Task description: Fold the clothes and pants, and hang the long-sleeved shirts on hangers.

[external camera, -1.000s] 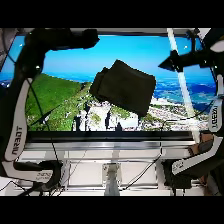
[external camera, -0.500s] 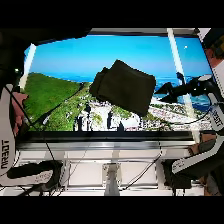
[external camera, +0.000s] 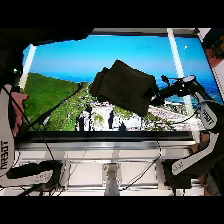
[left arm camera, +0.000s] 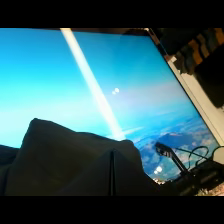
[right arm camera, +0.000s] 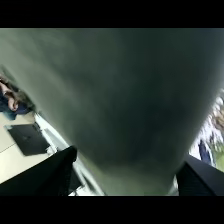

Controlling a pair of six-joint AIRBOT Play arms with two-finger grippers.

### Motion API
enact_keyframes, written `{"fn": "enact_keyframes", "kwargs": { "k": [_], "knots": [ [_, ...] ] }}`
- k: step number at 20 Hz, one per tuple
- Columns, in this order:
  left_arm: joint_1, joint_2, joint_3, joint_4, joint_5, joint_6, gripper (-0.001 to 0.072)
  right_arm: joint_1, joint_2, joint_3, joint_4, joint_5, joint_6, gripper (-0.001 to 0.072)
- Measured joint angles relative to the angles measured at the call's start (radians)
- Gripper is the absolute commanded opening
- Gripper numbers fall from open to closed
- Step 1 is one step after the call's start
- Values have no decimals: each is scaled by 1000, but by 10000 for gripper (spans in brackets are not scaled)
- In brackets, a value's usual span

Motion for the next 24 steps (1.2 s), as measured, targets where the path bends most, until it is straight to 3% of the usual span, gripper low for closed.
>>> {"fn": "enact_keyframes", "kwargs": {
  "k": [1,2,3,8,11,16,24],
  "knots": [
    [0,0,0,0,7,0,8,18,0,0,3,-26,-2,460],
    [0,0,0,0,11,0,7,32,-1,0,3,-54,-2,200],
    [0,0,0,0,18,0,8,46,-2,0,4,-83,-2,45],
    [0,0,0,0,40,0,8,39,27,0,-14,-162,36,32],
    [0,1,0,0,46,0,8,-63,84,0,-135,-185,112,32],
    [0,1,0,0,49,2,8,-391,197,0,-330,-183,193,32],
    [0,1,0,0,48,3,8,-926,276,0,-597,-129,221,32]
  ]
}}
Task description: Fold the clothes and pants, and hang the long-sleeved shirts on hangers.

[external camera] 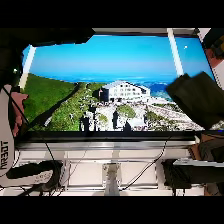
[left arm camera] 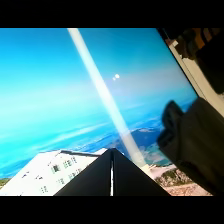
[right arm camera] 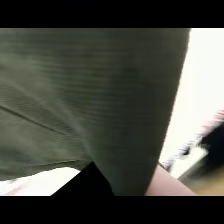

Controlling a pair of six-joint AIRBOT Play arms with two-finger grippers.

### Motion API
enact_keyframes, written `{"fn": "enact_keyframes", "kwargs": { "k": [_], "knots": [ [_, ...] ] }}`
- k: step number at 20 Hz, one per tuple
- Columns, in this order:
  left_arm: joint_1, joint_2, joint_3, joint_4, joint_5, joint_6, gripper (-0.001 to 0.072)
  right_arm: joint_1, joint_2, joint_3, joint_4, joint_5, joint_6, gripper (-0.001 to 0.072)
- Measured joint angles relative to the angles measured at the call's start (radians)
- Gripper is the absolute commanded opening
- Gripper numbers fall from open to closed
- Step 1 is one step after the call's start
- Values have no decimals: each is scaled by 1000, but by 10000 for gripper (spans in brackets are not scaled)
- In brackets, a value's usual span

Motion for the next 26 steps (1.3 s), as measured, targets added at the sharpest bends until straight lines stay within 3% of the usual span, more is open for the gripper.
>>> {"fn": "enact_keyframes", "kwargs": {
  "k": [6,7,8,9,10,11,14,15,17,22,26],
  "knots": [
    [0,0,0,0,-2,0,8,-201,7,0,-196,35,67,36],
    [0,0,0,0,-3,0,8,-218,7,0,-209,37,73,62],
    [0,0,0,0,-3,-1,8,-232,7,2,-221,45,79,169],
    [0,0,0,0,-3,-1,17,-241,7,9,-236,57,84,376],
    [0,0,0,0,-3,-2,17,-249,7,28,-252,76,93,520],
    [0,0,0,0,-3,-2,17,-254,7,58,-262,95,106,549],
    [4,0,0,6,-2,-3,17,-261,8,237,-228,179,139,544],
    [6,0,0,13,-2,-2,17,-261,8,318,-196,206,146,504],
    [11,0,0,37,-2,0,12,-249,8,480,-90,248,155,27],
    [55,24,0,137,1,2,8,-91,19,713,276,298,156,35],
    [133,100,0,207,49,7,8,192,27,758,476,303,151,33]
  ]
}}
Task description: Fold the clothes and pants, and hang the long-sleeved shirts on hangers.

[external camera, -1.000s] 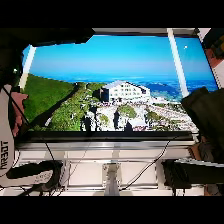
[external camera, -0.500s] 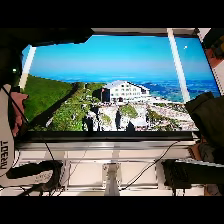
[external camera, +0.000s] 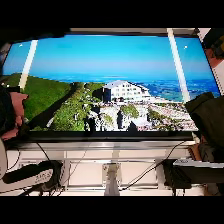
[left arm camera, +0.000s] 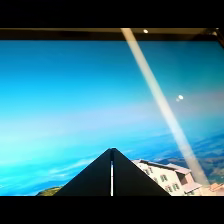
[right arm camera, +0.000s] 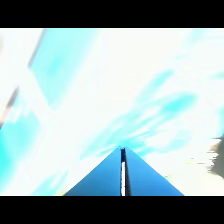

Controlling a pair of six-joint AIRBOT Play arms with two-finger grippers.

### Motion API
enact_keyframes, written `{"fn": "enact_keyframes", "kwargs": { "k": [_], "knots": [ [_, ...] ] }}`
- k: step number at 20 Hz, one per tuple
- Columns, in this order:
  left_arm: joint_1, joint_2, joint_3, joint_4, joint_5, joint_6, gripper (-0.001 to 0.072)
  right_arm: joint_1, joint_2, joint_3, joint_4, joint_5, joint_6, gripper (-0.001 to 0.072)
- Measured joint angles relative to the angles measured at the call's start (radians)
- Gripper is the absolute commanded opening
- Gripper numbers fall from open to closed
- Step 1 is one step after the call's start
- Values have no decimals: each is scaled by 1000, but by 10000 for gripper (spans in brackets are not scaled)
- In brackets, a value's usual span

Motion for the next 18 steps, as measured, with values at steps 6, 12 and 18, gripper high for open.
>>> {"fn": "enact_keyframes", "kwargs": {
  "k": [6,12,18],
  "knots": [
    [90,125,0,26,96,0,9,431,0,15,53,-43,-2,36],
    [114,184,1,32,132,0,9,625,0,16,26,-109,-2,37],
    [118,193,1,32,140,1,9,665,0,16,20,-141,-2,37]
  ]
}}
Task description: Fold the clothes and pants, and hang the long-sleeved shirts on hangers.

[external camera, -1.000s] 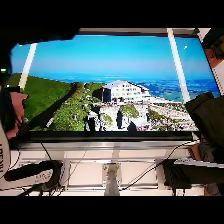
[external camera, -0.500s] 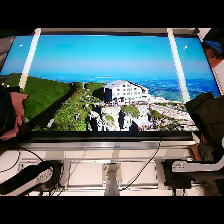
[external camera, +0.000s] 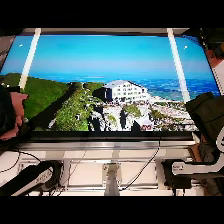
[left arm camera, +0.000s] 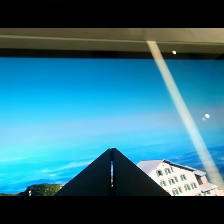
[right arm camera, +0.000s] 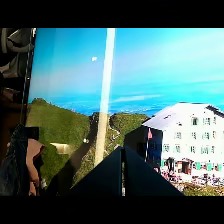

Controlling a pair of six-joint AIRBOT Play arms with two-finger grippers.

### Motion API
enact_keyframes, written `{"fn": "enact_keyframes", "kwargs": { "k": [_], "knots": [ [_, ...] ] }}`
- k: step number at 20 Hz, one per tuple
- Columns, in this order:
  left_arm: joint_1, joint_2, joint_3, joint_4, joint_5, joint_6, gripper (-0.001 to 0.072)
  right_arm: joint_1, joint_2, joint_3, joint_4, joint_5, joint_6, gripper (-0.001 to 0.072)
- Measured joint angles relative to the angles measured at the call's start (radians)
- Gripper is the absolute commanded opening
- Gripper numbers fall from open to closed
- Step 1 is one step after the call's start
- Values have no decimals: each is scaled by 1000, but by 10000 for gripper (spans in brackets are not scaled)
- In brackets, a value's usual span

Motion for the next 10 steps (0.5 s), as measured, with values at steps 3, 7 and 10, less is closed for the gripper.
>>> {"fn": "enact_keyframes", "kwargs": {
  "k": [3,7,10],
  "knots": [
    [0,0,0,0,0,0,9,4,0,0,-1,-5,0,37],
    [0,0,0,0,0,0,9,6,0,0,-1,-6,0,37],
    [0,0,0,0,0,0,9,6,0,0,-1,-7,0,37]
  ]
}}
